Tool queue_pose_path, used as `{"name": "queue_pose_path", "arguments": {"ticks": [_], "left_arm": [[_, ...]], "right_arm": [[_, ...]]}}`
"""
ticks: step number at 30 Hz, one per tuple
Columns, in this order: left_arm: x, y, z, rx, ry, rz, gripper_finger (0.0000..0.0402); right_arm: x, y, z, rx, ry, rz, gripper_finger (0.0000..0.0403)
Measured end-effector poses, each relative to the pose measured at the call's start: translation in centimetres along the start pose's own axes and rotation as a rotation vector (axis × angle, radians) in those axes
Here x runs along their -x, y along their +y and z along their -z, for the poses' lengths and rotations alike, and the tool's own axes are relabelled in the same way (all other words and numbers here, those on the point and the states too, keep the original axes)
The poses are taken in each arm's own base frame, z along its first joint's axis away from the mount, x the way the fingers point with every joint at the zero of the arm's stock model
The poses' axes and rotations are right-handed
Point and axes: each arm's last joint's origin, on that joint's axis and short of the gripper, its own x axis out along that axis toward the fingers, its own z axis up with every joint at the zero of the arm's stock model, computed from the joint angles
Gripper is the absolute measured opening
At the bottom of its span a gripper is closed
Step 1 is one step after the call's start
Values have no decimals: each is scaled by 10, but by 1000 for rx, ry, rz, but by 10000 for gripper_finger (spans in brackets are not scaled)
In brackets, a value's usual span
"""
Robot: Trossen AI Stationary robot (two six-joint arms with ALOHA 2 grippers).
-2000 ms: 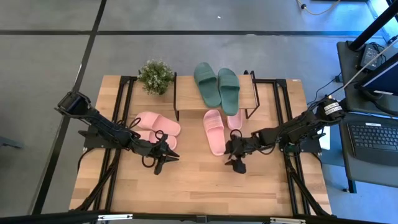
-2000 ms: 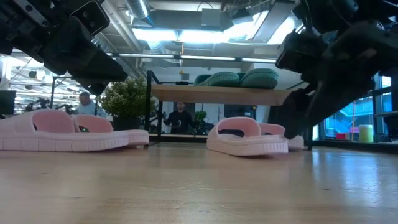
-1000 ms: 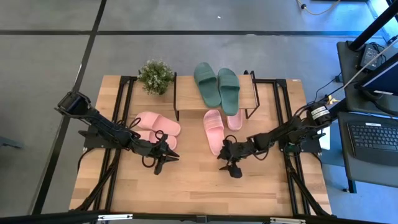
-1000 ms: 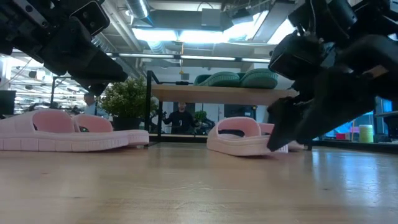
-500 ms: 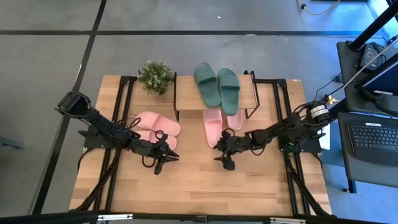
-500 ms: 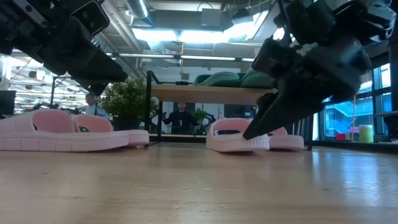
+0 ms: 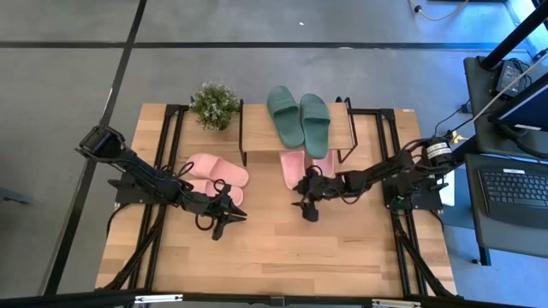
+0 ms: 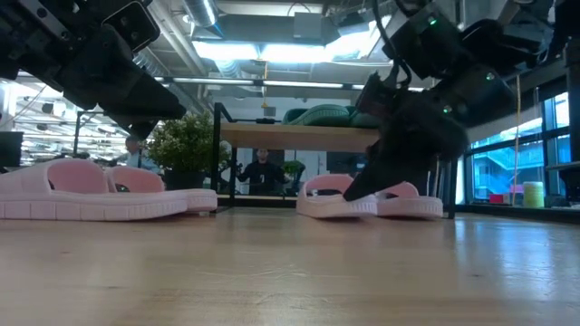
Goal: Pick and place slides into the shelf
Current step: Put the pink slipper under the shelf
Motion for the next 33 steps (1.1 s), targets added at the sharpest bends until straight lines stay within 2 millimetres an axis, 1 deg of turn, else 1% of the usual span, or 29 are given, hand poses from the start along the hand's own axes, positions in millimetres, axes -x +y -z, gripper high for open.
{"name": "queue_pose_path", "arguments": {"ticks": [7, 12, 17, 20, 23, 25, 29, 33], "left_arm": [[0, 0, 0, 0, 0, 0, 57], [0, 0, 0, 0, 0, 0, 57], [0, 0, 0, 0, 0, 0, 57], [0, 0, 0, 1, 0, 1, 57], [0, 0, 0, 0, 1, 2, 57], [0, -1, 0, -1, 1, 4, 57], [0, -1, 1, -2, 2, 7, 57], [1, -3, 1, -5, 3, 12, 57]], "right_arm": [[-2, -19, -2, -12, 2, 57, 274], [-2, -29, -3, -31, -1, 99, 274], [-2, -30, -4, -32, -7, 101, 274], [2, -24, -8, -28, -30, 69, 274], [9, -14, -13, -12, -62, 33, 274], [18, -6, -19, 0, -97, 8, 274], [44, 4, -31, 17, -147, -25, 274], [74, 7, -36, 28, -139, -25, 274]]}}
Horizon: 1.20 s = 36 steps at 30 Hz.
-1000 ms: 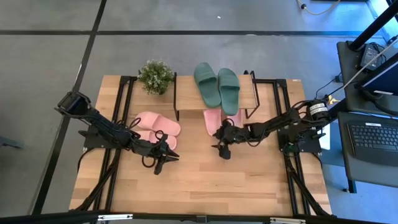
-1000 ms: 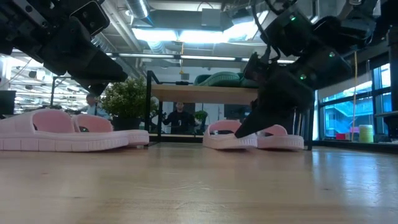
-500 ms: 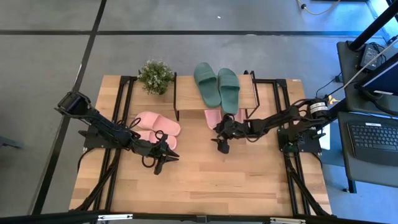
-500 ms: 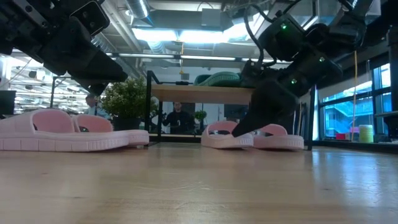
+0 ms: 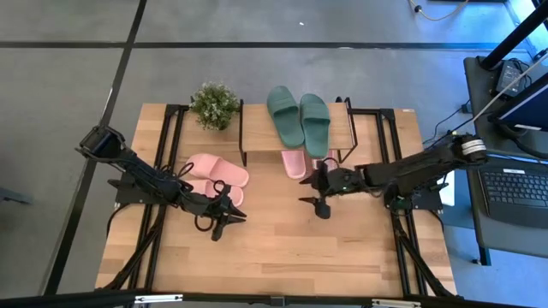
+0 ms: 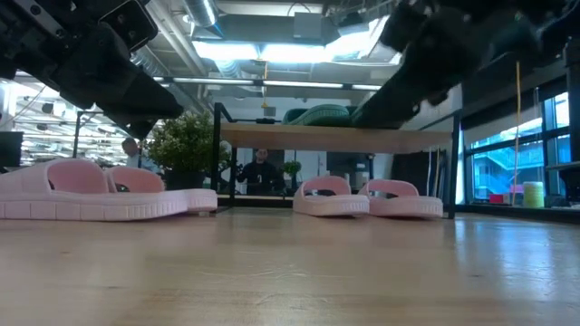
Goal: Pick and place slides into the shelf
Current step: Put the pink slipper under the shelf
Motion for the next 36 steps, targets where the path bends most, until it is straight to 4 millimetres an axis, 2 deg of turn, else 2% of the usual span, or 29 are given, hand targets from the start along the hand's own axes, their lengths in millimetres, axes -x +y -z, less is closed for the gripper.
{"name": "queue_pose_path", "arguments": {"ticks": [4, 8, 16, 36], "left_arm": [[0, 0, 0, 0, 0, 0, 57], [0, 0, 0, 0, 0, -1, 57], [0, 3, -1, -8, -37, -90, 57], [0, 5, -2, -7, -73, -175, 57]], "right_arm": [[24, 1, 0, -25, 51, -5, 274], [37, -1, 7, -61, 141, 10, 274], [31, -2, 18, -18, 194, 29, 274], [29, -1, 15, 54, 154, 14, 274]]}}
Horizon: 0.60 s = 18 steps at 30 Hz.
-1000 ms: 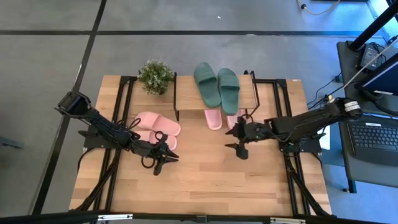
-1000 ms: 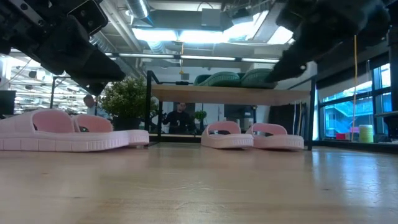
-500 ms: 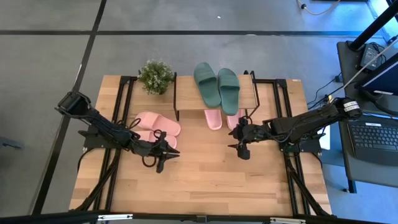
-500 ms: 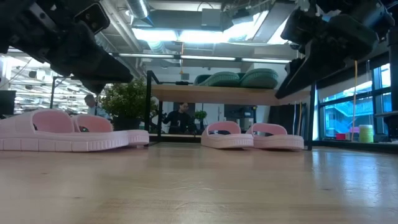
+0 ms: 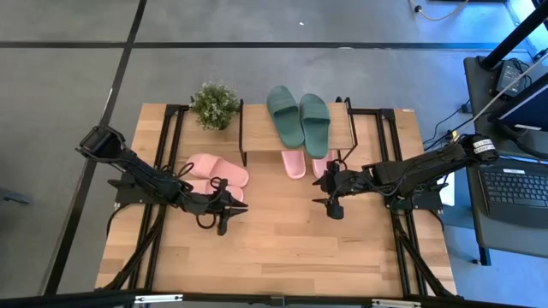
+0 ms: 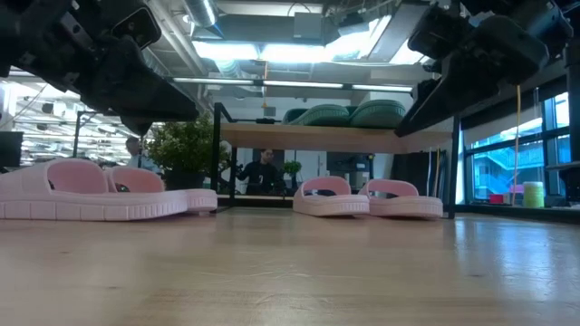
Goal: Pick and place slides into the shelf
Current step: Put the pink slipper under the shelf
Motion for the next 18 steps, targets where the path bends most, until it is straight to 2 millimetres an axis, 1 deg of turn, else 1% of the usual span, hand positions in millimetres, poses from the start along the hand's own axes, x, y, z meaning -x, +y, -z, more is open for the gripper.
{"name": "queue_pose_path", "arguments": {"ticks": [11, 18], "left_arm": [[0, 0, 0, 0, 0, 0, 57], [0, 0, 0, -1, 0, 0, 57]], "right_arm": [[0, 1, -4, 42, -38, -4, 274], [0, 1, -9, 105, -88, -6, 274]]}}
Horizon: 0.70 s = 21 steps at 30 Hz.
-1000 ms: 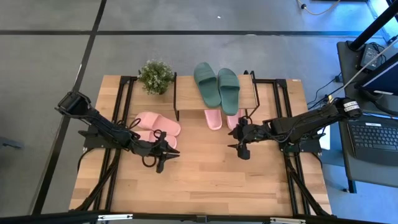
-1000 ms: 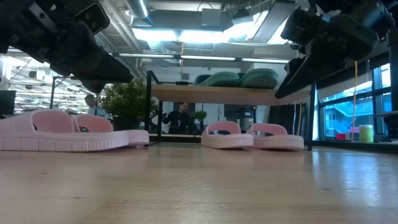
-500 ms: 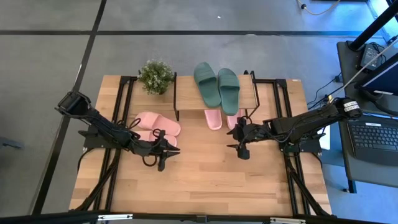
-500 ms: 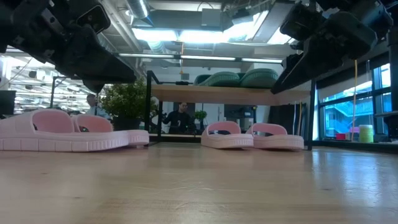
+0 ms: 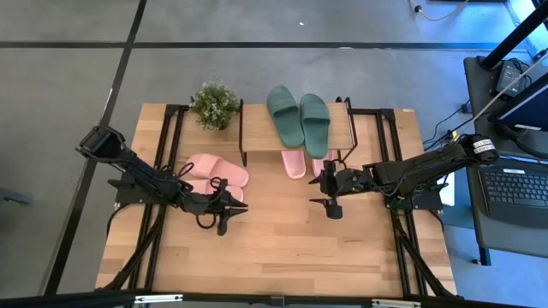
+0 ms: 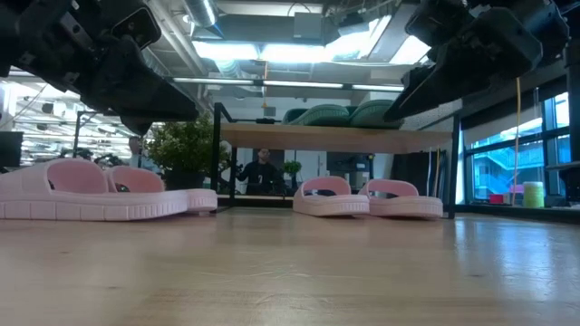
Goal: Pick and place slides into the shelf
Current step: Put the pink slipper under the shelf
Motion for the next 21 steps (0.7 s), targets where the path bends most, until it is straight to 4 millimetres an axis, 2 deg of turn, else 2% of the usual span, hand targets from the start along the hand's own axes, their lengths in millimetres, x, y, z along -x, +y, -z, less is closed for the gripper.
{"name": "queue_pose_path", "arguments": {"ticks": [21], "left_arm": [[0, 0, 0, 0, 0, 0, 57]], "right_arm": [[0, 0, -1, -7, -5, 0, 274]]}}
